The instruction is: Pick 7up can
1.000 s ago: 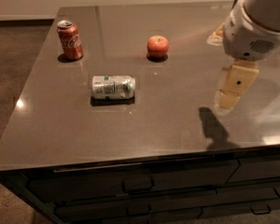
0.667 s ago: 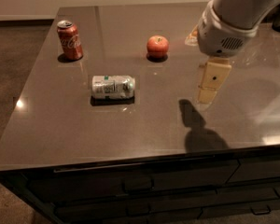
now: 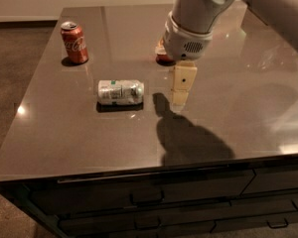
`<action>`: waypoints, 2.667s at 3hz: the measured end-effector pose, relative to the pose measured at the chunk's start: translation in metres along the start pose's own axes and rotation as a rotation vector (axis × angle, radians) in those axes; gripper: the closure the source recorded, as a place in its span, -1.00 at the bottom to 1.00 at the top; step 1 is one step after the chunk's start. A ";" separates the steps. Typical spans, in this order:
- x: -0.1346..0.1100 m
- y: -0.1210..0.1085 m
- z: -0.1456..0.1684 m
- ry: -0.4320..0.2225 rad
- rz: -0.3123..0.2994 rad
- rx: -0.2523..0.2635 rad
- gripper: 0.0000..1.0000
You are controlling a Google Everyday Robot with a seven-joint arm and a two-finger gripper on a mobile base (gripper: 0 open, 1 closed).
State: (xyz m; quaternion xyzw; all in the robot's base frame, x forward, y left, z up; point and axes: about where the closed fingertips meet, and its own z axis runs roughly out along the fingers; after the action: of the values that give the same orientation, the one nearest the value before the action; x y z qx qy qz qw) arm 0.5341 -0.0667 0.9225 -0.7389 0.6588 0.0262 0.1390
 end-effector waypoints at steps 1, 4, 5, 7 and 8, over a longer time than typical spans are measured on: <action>-0.023 -0.011 0.026 -0.002 -0.054 -0.028 -1.00; -0.062 -0.034 0.091 0.053 0.067 -0.102 -1.00; -0.081 -0.035 0.100 0.054 0.110 -0.114 -1.00; -0.108 -0.034 0.105 0.067 0.128 -0.106 -0.22; -0.107 -0.038 0.100 0.082 0.128 -0.109 0.21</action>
Offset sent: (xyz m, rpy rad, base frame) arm 0.0298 0.0726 -0.0564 -0.0824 0.0719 0.0399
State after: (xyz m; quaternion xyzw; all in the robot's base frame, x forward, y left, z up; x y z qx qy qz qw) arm 0.5715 0.0647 0.8567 -0.7021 0.7076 0.0404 0.0694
